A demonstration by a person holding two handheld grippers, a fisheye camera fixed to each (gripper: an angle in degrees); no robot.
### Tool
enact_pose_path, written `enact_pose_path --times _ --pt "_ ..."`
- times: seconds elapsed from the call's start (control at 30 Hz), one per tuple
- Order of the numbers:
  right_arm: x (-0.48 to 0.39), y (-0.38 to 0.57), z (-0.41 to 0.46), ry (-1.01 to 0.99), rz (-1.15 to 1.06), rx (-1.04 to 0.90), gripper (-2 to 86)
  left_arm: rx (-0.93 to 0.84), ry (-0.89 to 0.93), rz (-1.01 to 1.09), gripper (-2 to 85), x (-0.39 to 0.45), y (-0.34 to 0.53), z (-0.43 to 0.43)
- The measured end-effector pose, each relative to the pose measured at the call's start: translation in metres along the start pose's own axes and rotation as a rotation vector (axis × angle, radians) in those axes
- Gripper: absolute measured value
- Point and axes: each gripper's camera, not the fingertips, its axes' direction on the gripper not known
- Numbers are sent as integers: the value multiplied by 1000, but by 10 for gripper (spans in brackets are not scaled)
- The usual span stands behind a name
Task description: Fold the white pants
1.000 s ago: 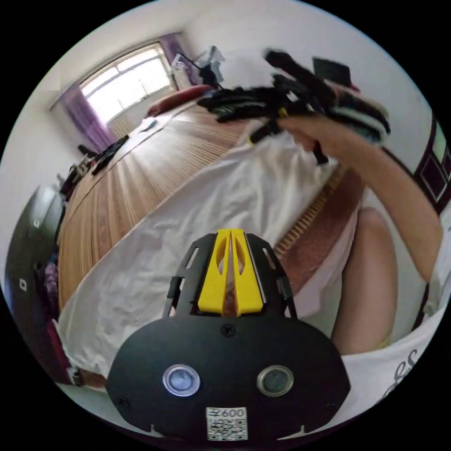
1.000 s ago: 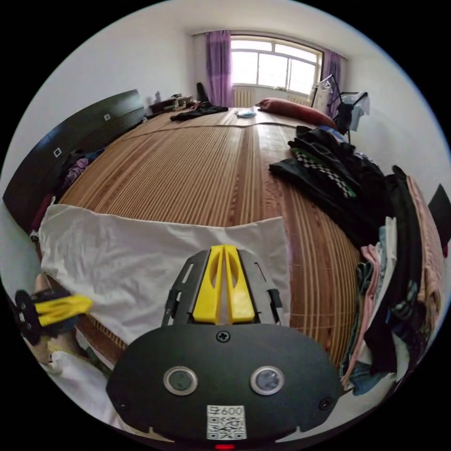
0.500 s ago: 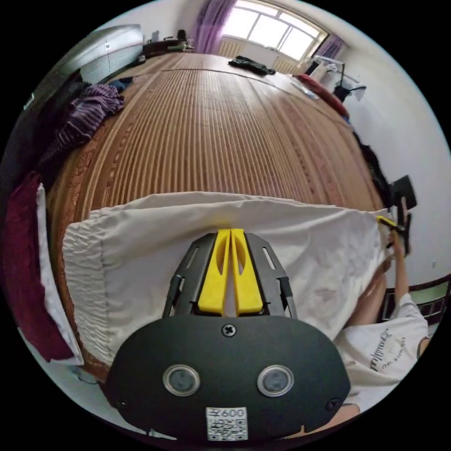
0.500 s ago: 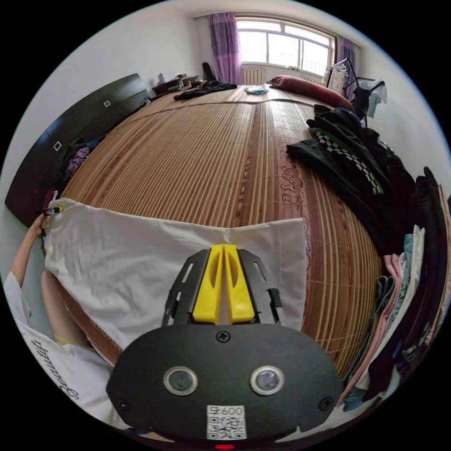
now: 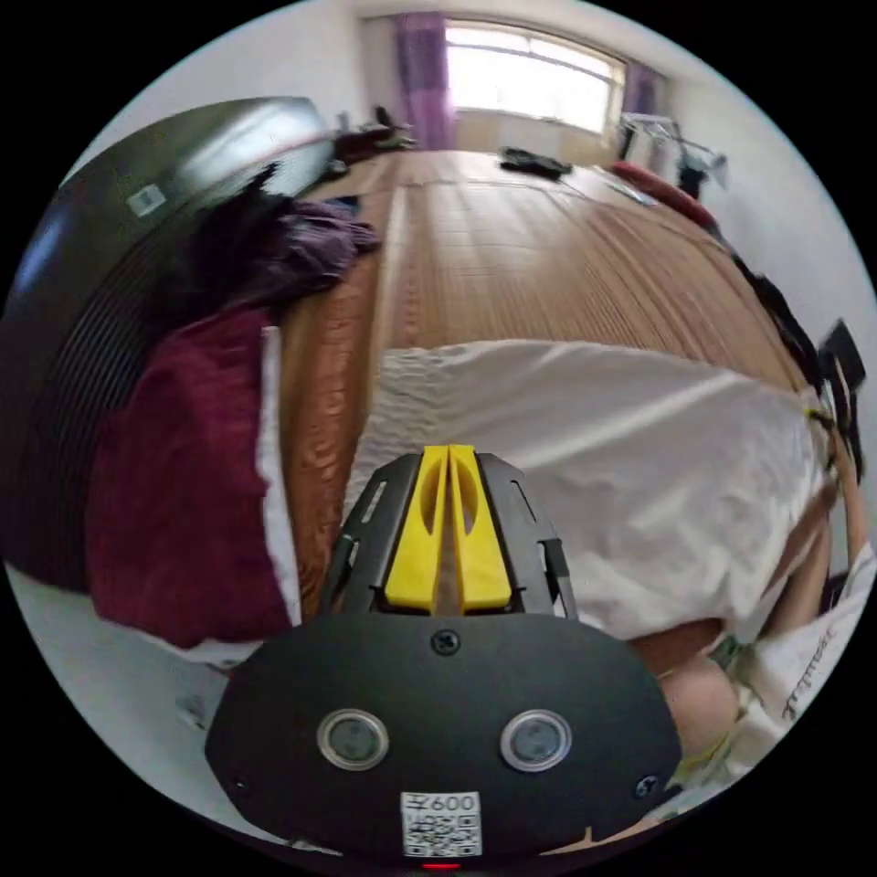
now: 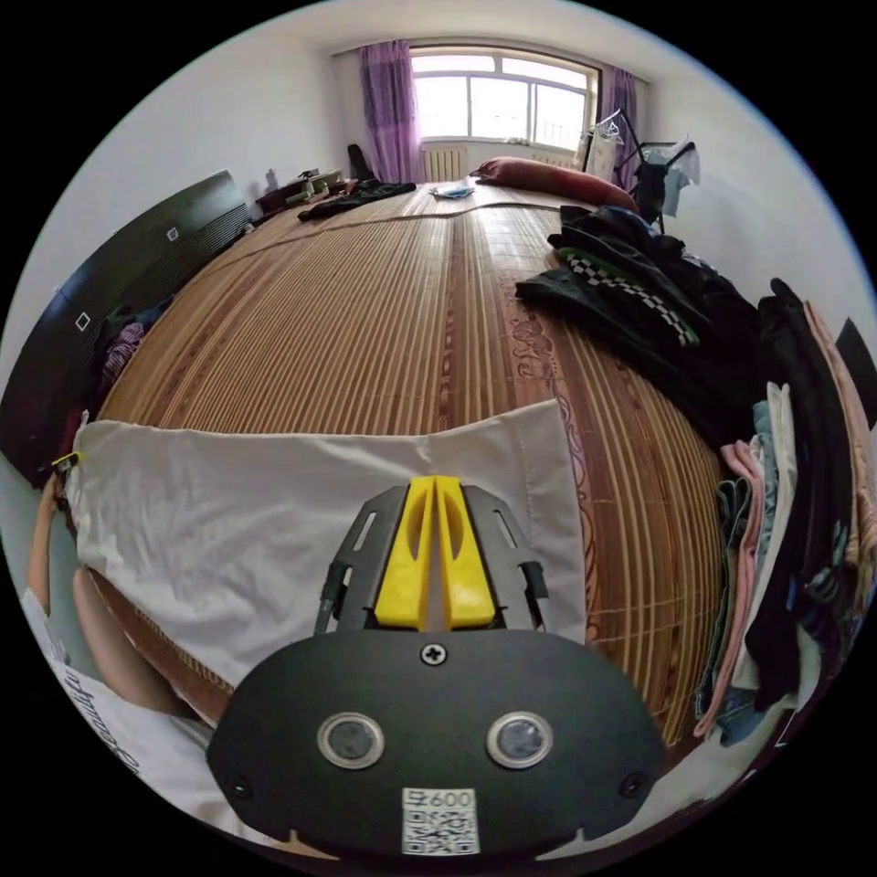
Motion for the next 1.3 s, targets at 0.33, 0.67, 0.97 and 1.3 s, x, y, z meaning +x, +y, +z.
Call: enact_pose_path --times 0.33,0.67,0.97,1.3 --pt "-133 127 14 -152 -393 82 -9 139 477 66 6 199 19 -212" --pt "-145 310 80 -51 -734 8 -9 16 627 122 7 326 31 -337" --pt "93 368 61 -127 -330 70 -9 123 571 80 4 398 37 -518" --pt "-62 413 116 -538 -611 204 -8 -74 344 202 12 505 1 -594"
